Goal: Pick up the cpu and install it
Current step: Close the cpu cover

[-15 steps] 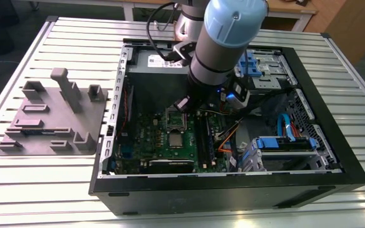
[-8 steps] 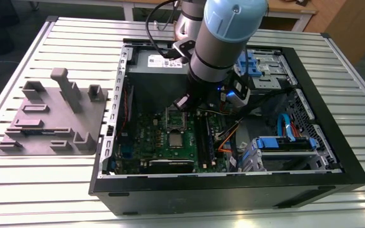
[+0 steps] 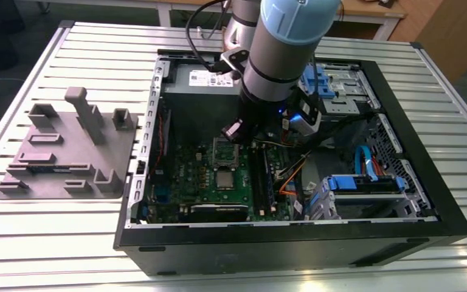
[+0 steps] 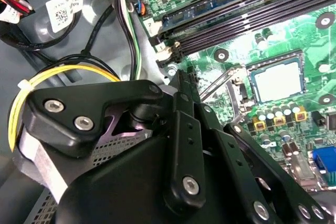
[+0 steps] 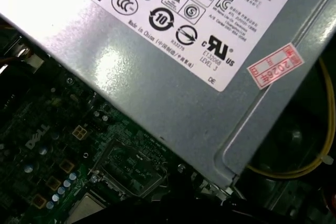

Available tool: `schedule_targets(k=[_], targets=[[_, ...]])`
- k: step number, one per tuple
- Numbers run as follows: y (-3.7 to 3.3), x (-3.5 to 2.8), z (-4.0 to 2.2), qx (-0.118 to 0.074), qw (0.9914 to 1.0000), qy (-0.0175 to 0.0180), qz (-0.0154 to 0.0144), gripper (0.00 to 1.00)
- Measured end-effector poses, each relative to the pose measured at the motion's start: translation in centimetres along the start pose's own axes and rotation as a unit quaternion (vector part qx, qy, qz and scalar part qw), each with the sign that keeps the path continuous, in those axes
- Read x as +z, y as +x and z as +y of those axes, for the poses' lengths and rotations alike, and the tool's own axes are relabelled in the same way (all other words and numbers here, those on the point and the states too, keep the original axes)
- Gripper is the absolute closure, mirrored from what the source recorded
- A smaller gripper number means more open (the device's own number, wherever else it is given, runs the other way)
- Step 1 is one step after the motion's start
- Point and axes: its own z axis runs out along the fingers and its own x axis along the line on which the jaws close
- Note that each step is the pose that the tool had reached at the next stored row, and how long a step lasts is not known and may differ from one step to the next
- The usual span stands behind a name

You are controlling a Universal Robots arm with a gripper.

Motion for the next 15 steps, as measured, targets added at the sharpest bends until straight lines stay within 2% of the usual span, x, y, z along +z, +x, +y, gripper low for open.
schedule_targets(k=[8, 15], targets=[[-0.07, -0.72, 0.18, -0.002, 1.0, 0.0012, 0.0012, 0.9], [-0.06, -1.01, 0.26, -0.021, 0.99977, 0.0006, 0.0039, 0.9]])
